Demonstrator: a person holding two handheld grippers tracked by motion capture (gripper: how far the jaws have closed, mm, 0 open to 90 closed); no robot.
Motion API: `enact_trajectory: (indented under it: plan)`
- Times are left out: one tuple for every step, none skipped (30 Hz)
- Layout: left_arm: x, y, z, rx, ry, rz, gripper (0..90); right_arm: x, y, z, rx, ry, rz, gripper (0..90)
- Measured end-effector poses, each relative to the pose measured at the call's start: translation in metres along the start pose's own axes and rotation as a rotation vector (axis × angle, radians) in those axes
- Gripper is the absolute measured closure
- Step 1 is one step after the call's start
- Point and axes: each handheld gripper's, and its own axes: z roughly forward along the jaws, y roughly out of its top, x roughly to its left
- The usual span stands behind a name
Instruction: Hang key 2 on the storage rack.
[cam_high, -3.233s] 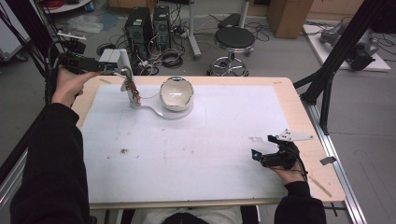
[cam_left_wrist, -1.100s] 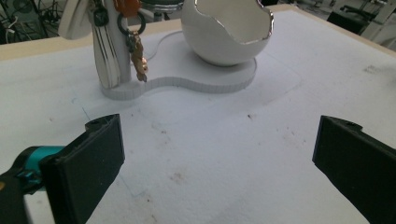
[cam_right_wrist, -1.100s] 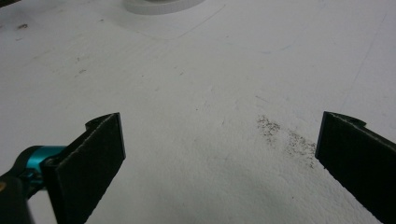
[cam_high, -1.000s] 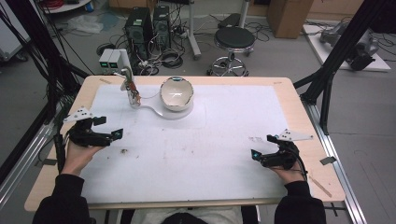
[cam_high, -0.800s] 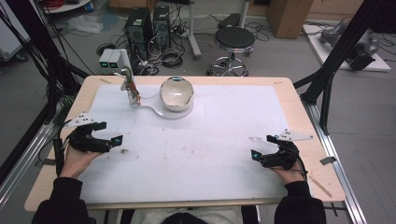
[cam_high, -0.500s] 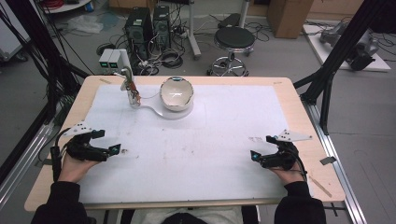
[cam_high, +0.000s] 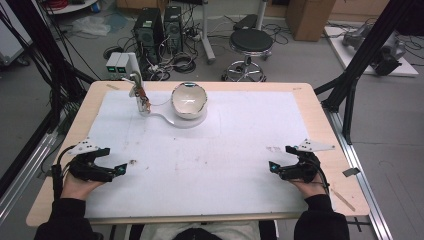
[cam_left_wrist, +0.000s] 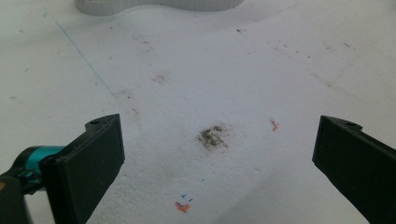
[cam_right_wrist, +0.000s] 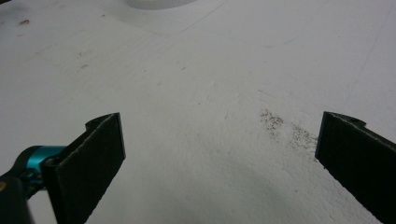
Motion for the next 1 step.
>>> enact_trajectory:
  plan:
    - [0.0,0.0001,-0.0001,-0.004,0.0,-0.001,2.6,0.0,0.0,-0.0006,-0.002,-0.001,0.006,0.6]
